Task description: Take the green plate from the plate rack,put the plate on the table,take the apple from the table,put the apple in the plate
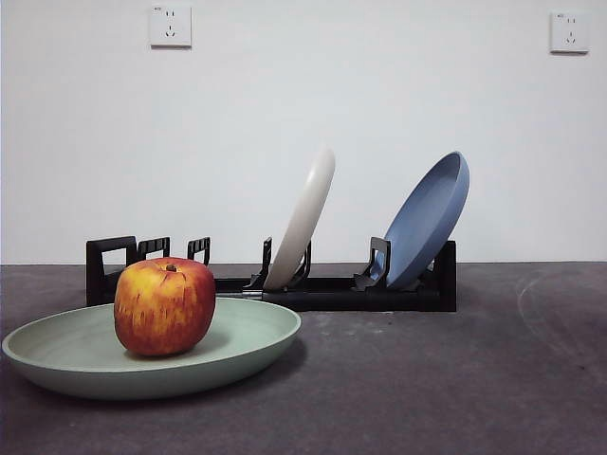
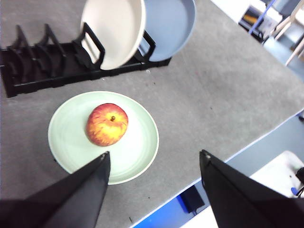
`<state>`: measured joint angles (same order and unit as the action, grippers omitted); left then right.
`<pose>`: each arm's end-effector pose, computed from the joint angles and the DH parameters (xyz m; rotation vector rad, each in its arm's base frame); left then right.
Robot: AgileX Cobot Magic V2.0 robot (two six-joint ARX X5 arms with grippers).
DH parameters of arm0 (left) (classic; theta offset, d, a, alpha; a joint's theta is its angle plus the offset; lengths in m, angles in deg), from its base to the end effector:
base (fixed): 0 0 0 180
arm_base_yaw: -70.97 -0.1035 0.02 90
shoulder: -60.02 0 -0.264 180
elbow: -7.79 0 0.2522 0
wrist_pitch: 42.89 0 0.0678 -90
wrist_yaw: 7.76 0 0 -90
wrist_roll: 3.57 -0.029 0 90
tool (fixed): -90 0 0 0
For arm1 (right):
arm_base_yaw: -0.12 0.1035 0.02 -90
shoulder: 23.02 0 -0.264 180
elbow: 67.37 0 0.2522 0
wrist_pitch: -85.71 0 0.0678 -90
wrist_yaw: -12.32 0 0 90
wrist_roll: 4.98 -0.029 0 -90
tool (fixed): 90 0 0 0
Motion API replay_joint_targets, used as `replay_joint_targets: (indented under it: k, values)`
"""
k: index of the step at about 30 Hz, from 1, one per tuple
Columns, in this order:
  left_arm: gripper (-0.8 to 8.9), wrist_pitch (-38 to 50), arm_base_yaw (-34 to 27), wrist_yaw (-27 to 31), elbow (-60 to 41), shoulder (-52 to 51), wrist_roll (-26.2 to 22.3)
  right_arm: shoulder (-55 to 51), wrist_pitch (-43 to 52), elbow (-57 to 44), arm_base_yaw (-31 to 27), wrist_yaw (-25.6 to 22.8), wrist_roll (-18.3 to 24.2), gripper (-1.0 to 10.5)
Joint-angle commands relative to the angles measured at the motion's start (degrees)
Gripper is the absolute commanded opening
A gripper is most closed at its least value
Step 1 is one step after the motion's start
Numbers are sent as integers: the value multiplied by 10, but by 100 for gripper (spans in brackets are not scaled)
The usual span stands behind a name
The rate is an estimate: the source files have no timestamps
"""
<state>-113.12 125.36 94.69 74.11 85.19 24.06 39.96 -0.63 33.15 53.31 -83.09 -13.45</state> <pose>0.0371 -0.0411 0.3350 -0.1681 0.5901 -0.5904 0.1003 0.1294 0.4196 -0.2957 0.8155 0.7199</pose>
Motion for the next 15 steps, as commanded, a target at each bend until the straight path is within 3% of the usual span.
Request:
replay_joint_targets:
  k: [1,6,11,13,14,15]
  values:
    - [315,27,1,-9,-1,27,-24,-78,39,-79,1,1,-47,598]
    - [315,57,1,-11,-1,63,-24,-181,53,-180,1,0,-100,598]
    - [314,82,1,-23,-1,69,-24,-216,50,-219,1,0,-109,580]
    - [280,89,1,-25,-1,68,-25,-216,43,-219,1,0,-110,350]
    - [171,89,1,-30,-1,68,-30,-216,42,-219,1,0,-107,127]
    - [-2,89,1,-38,-1,68,-41,-216,40,-219,1,0,-102,-42]
